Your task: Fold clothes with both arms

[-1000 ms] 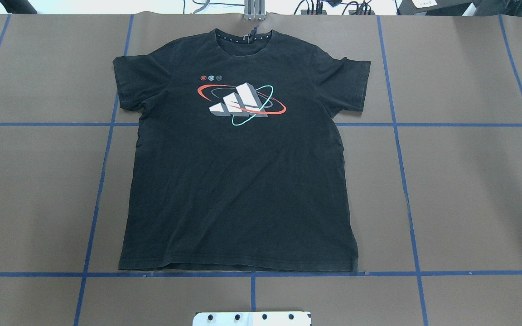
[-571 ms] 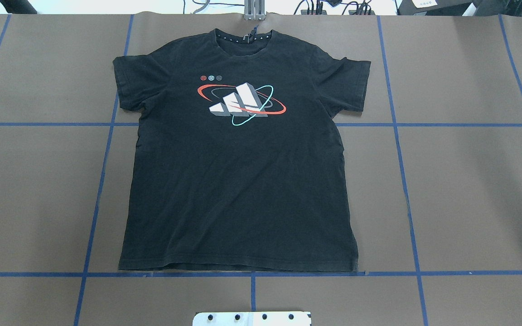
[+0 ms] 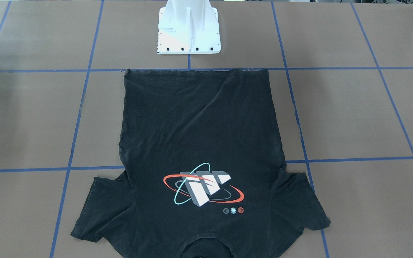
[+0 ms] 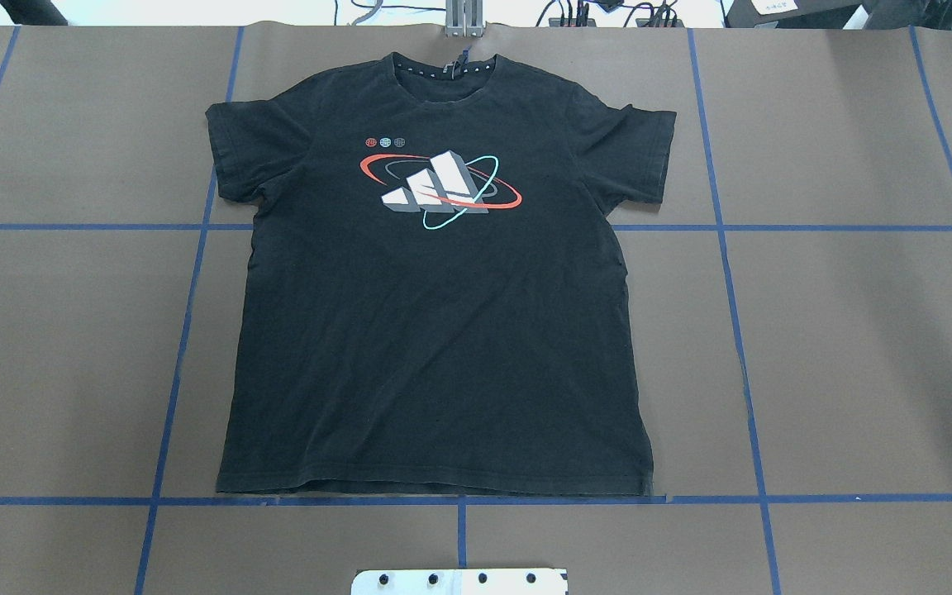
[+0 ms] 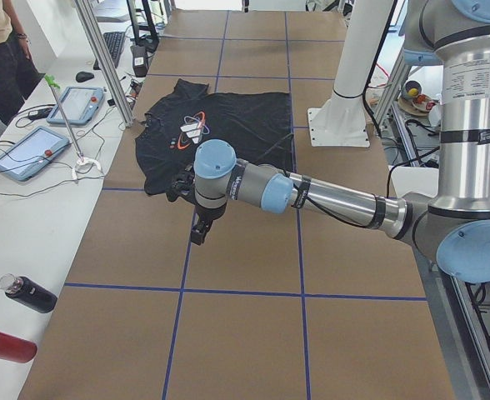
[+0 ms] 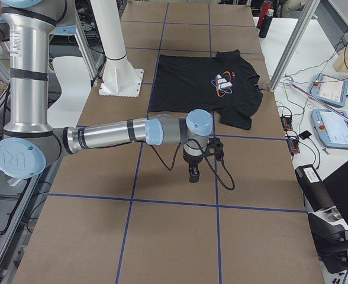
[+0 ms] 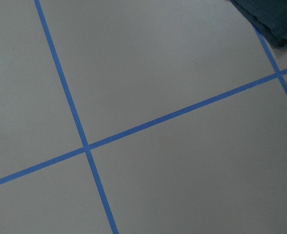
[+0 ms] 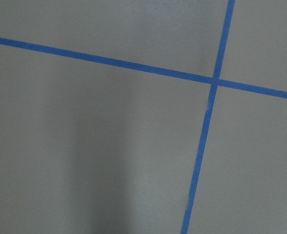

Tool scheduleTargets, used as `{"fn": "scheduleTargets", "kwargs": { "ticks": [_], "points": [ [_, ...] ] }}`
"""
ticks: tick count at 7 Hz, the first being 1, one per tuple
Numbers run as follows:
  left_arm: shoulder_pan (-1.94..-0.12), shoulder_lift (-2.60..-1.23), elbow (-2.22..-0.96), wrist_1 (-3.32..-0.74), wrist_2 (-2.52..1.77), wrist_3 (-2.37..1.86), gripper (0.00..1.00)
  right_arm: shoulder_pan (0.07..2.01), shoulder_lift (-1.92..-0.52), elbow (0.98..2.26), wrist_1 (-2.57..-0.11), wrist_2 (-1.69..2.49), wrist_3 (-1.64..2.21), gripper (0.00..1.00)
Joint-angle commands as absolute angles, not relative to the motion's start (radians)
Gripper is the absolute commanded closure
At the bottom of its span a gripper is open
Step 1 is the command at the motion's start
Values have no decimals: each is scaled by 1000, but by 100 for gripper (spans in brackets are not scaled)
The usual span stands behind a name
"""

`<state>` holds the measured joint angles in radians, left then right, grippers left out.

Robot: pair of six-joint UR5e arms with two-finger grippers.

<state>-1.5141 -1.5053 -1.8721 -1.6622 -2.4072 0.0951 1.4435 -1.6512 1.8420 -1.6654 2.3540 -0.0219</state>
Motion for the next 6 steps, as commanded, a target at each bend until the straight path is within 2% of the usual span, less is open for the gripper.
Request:
{"fn": "scheduleTargets", "kwargs": {
  "ticks": [1, 2, 5, 6],
  "points": [
    [-1514, -1503, -1871, -1660, -2407, 91, 1, 1387, -1537, 1751, -1573, 2401, 149, 0],
    [-1514, -1503, -1870, -1660, -2407, 91, 1, 1323, -1452, 1668, -1458, 2393, 282, 0],
    [-1514, -1503, -1882, -1663, -2408, 94, 1, 1205, -1129, 1256, -1087, 2357, 578, 0],
    [-1514, -1505, -1881, -1666, -2408, 94, 1, 1142, -1077, 1208, -1004, 2259, 665, 0]
  ]
}}
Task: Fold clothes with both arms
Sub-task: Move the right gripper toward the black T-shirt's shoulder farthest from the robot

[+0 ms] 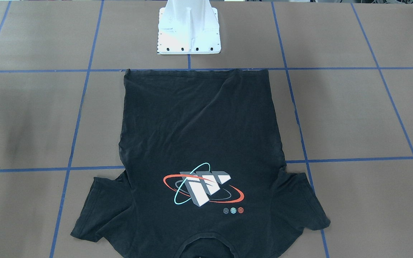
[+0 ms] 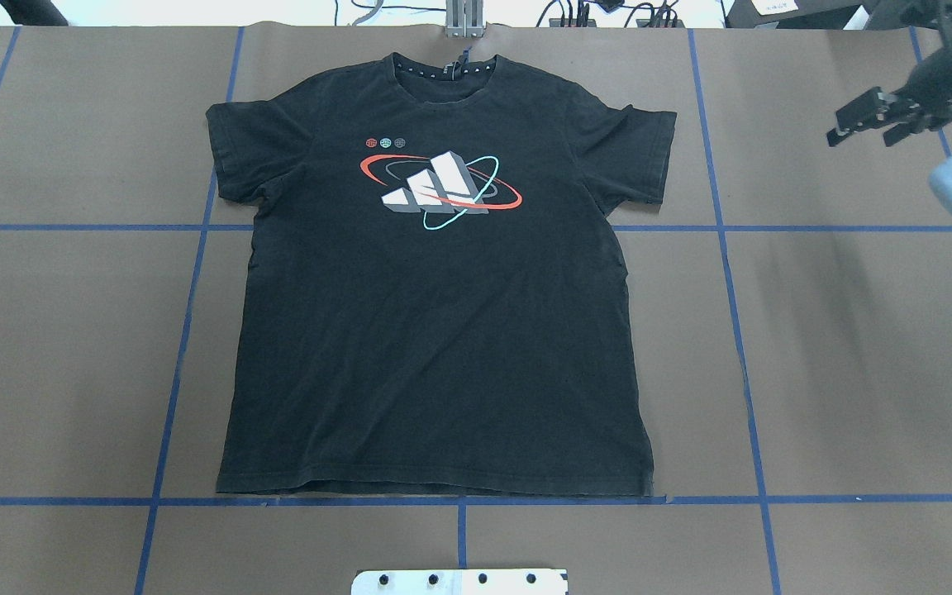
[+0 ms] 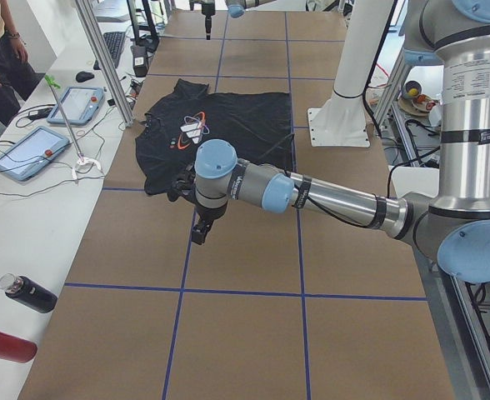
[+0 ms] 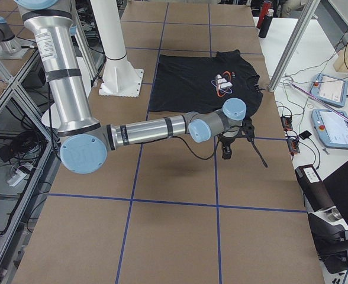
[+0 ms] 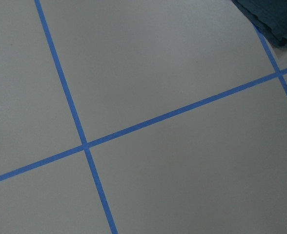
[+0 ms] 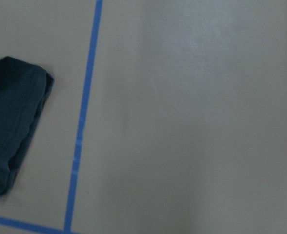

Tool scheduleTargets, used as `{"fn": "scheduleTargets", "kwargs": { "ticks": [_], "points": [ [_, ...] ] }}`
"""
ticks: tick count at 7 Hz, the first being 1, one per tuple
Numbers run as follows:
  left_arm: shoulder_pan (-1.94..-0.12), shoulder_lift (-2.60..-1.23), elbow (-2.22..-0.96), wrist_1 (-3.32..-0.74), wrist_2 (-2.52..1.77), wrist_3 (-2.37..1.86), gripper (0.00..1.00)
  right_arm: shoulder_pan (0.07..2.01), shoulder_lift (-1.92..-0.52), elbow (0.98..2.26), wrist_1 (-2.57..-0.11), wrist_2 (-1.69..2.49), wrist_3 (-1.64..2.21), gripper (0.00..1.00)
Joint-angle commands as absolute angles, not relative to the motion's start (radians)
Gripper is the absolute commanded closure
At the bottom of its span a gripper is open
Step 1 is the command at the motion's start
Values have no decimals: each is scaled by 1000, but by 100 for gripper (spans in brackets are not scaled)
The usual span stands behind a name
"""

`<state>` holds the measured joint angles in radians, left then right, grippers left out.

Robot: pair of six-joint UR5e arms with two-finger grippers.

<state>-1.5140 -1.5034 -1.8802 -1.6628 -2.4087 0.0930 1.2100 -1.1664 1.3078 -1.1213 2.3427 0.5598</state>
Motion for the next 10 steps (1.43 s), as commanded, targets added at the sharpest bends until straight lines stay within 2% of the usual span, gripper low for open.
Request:
{"fn": "scheduleTargets", "kwargs": {
  "ticks": [1, 2, 4, 7, 10],
  "points": [
    [-1514, -1505, -1881, -1667, -2408, 94, 1, 1074, -1031, 1180, -953, 2164, 764, 2],
    [-1513, -1508, -1879, -1667, -2408, 94, 1, 1040, -963, 1116, -928, 2111, 835, 4],
    [-1513, -1509, -1876, -1669, -2408, 95, 1, 997, -905, 967, -724, 2046, 962, 11],
    [-1513, -1509, -1875, -1675, -2408, 94, 1, 968, -767, 810, -701, 1910, 992, 13],
    [-1513, -1509, -1871, -1678, -2408, 95, 1, 954, -784, 802, -703, 1861, 991, 20]
  ]
}}
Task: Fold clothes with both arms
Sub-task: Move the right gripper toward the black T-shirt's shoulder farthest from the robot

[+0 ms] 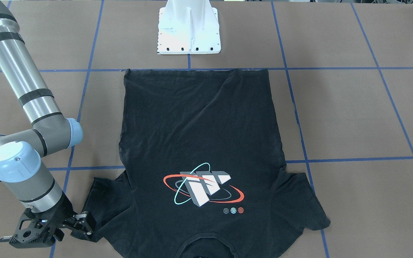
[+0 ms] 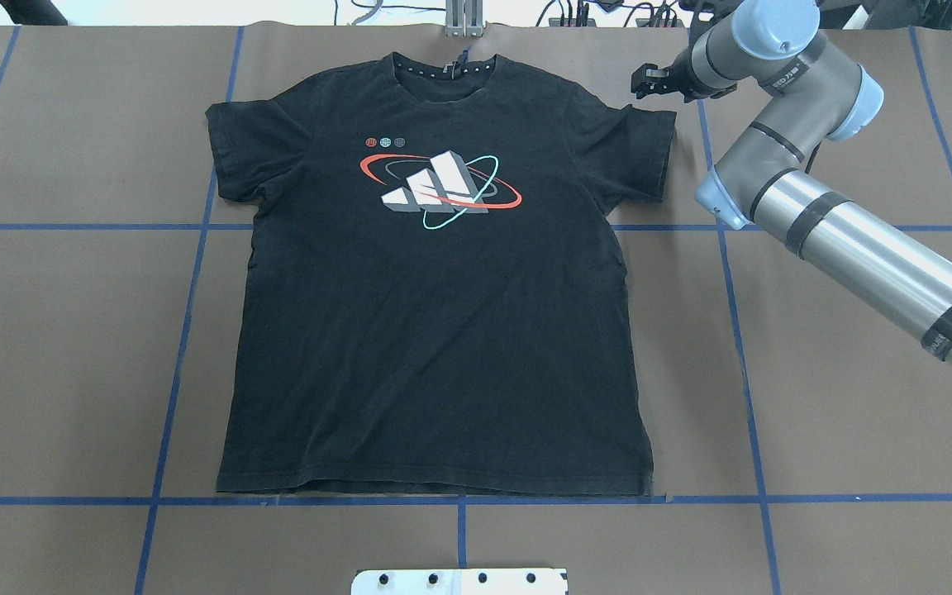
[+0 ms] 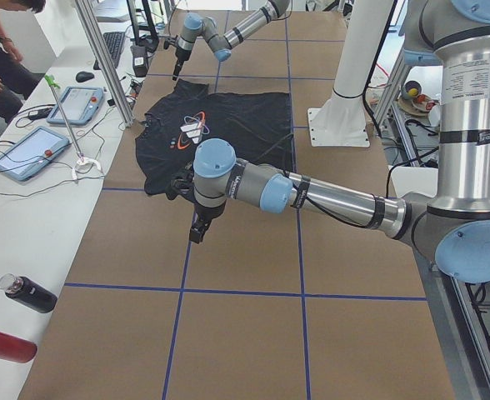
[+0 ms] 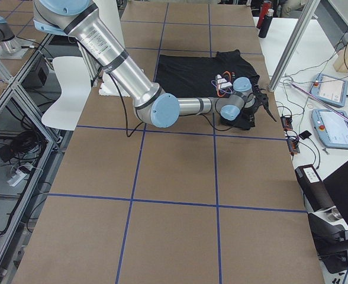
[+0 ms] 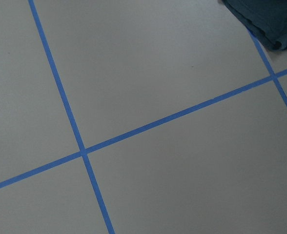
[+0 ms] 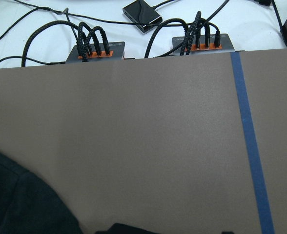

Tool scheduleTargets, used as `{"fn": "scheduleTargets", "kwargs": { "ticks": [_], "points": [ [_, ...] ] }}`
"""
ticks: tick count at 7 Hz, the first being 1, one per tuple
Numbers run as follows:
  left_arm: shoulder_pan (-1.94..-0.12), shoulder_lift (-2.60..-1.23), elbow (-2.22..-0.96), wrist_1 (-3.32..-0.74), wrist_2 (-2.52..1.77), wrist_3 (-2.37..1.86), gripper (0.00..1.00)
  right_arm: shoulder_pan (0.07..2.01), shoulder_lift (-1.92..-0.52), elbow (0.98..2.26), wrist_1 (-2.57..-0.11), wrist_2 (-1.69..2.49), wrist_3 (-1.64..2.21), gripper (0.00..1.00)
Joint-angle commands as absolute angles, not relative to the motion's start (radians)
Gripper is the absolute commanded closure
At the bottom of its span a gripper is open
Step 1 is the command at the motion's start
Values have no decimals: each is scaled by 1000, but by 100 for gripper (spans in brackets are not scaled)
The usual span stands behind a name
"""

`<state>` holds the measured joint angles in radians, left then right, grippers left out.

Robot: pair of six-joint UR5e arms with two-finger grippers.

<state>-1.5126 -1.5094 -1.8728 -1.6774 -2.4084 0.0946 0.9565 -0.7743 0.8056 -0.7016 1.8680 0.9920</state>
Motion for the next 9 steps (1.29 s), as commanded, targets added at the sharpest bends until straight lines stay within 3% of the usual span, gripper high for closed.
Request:
{"fn": "scheduleTargets", "kwargs": {
  "ticks": [1, 4, 5, 6, 7, 8, 9],
  "points": [
    [-1513, -1509, -1871, -1678, -2410, 95, 1, 950, -785, 801, -703, 1861, 991, 20],
    [-1513, -1509, -1870, -1680, -2408, 95, 1, 936, -801, 795, -703, 1844, 988, 25],
    [-1513, -1508, -1873, -1680, -2408, 95, 0, 934, -798, 795, -703, 1842, 988, 34],
    [-1513, -1508, -1870, -1678, -2408, 97, 0, 930, -799, 795, -704, 1839, 988, 46],
    [-1513, -1509, -1867, -1680, -2408, 97, 1, 930, -799, 795, -704, 1839, 988, 88],
    [-1513, -1509, -1867, -1680, -2408, 97, 1, 930, -801, 795, -704, 1839, 988, 100],
    [-1513, -1509, -1868, -1680, -2408, 97, 1, 931, -804, 795, -703, 1839, 988, 100]
  ]
}}
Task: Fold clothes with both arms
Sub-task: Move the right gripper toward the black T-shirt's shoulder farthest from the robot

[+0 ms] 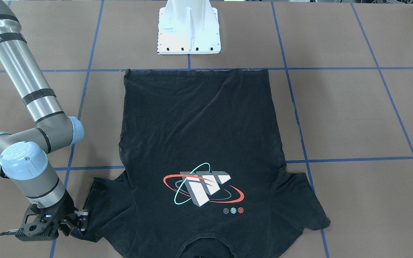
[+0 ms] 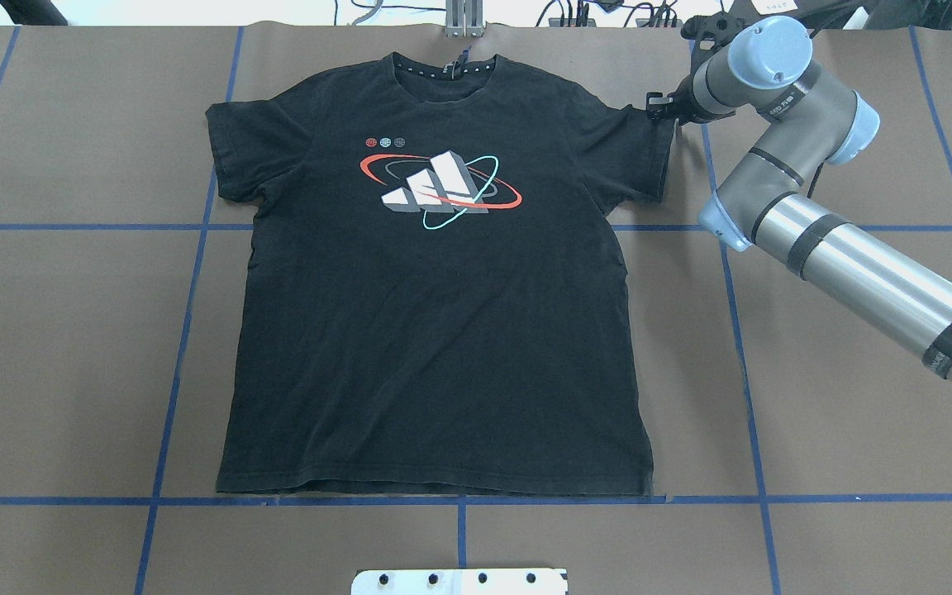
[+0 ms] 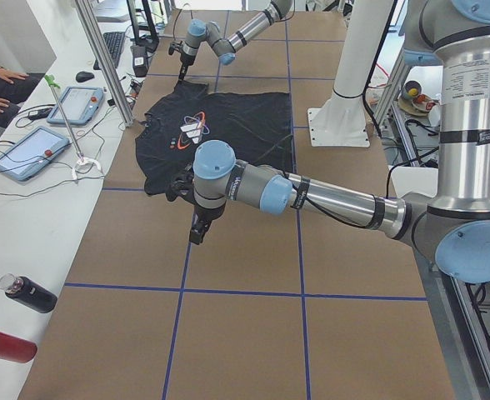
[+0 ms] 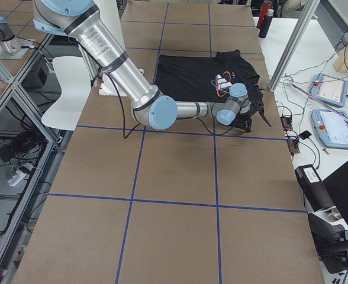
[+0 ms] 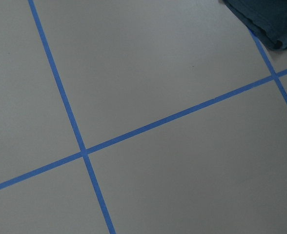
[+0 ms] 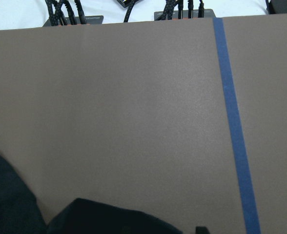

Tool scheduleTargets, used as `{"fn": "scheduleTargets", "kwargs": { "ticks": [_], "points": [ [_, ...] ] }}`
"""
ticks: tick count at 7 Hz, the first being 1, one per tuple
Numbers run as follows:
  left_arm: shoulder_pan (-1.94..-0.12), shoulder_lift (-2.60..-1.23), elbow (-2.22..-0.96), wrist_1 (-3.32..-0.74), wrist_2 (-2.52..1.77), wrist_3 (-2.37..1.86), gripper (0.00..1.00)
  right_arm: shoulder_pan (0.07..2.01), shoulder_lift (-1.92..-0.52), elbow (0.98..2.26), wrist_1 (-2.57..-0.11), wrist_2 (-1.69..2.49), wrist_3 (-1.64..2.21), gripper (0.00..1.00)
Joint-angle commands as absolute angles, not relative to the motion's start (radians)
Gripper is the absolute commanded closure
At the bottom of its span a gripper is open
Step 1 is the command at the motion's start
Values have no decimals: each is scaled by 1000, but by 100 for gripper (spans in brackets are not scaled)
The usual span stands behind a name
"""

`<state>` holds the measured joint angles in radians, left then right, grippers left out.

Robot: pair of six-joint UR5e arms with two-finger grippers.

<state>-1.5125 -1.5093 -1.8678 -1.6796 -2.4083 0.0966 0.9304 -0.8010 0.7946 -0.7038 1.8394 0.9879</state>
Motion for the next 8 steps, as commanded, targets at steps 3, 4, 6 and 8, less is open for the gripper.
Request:
{"fn": "scheduleTargets", "kwargs": {
  "ticks": [3, 4, 6, 8],
  "points": [
    [-1513, -1509, -1867, -1680, -2411, 97, 1, 951, -931, 989, -704, 1853, 994, 100],
    [-1513, -1509, -1864, -1684, -2422, 97, 1, 951, -980, 1030, -704, 1858, 989, 100],
    [-1513, -1509, -1864, -1684, -2425, 97, 1, 953, -1026, 1086, -703, 1868, 992, 100],
    [-1514, -1508, -1864, -1684, -2425, 95, 1, 948, -1011, 1126, -712, 1878, 1026, 100]
  ]
}}
